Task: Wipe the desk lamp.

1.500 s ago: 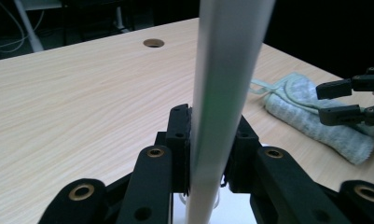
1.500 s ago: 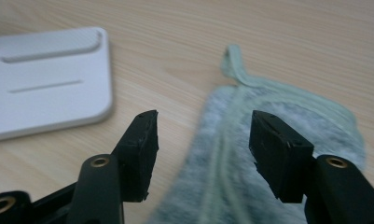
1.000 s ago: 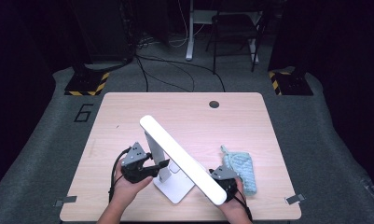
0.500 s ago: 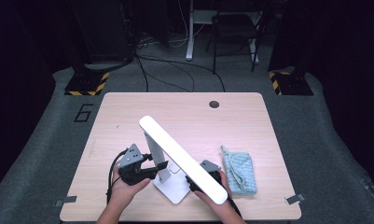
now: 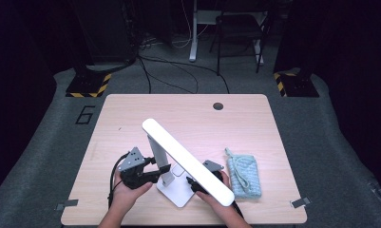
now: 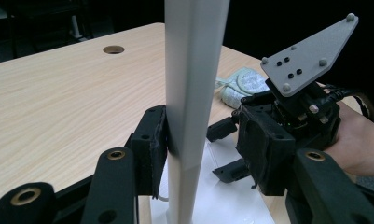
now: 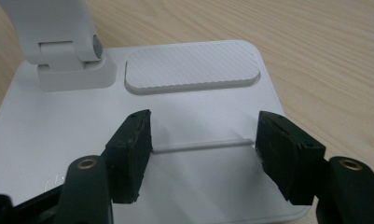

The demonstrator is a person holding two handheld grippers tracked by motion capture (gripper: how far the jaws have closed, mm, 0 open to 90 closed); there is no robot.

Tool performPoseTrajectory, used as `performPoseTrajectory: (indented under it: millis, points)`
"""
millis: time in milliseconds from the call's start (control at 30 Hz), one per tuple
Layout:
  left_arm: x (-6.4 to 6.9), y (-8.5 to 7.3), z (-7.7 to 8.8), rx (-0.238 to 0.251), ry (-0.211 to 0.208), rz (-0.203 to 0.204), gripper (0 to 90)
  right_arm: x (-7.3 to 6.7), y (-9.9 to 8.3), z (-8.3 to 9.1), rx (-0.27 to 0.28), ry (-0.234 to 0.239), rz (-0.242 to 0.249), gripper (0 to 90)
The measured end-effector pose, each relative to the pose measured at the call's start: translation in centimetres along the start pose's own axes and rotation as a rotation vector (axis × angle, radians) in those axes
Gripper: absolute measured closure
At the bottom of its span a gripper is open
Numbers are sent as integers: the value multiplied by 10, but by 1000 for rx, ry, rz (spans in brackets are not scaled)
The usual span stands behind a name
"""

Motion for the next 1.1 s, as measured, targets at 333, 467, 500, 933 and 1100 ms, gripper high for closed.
performPoseTrajectory:
  millis: [333, 467, 500, 933, 1100]
  points:
    - [3, 4, -9, 4, -18, -26, 485, 24, -5, 10, -7, -76, -79, 424]
    - [4, 7, -18, 10, -28, -30, 454, 14, -7, 12, -9, -56, -69, 412]
    - [4, 8, -19, 15, -38, -33, 454, 10, -8, 12, -2, -49, -65, 400]
    - [4, 8, -17, 21, -39, -39, 471, -45, -12, 8, -15, 106, 54, 250]
    - [4, 7, -16, 15, -46, -32, 459, -51, -12, 8, -11, 127, 71, 225]
Point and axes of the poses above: each handheld gripper's, and its own axes: z roughly backward along the jaws, y roughly out of its top, x roughly to its right, the point moved 2 cm from there along -z, roughly forward along the jaws, and after that the axes turned 6 degrees about y, right-handed, at the moved point
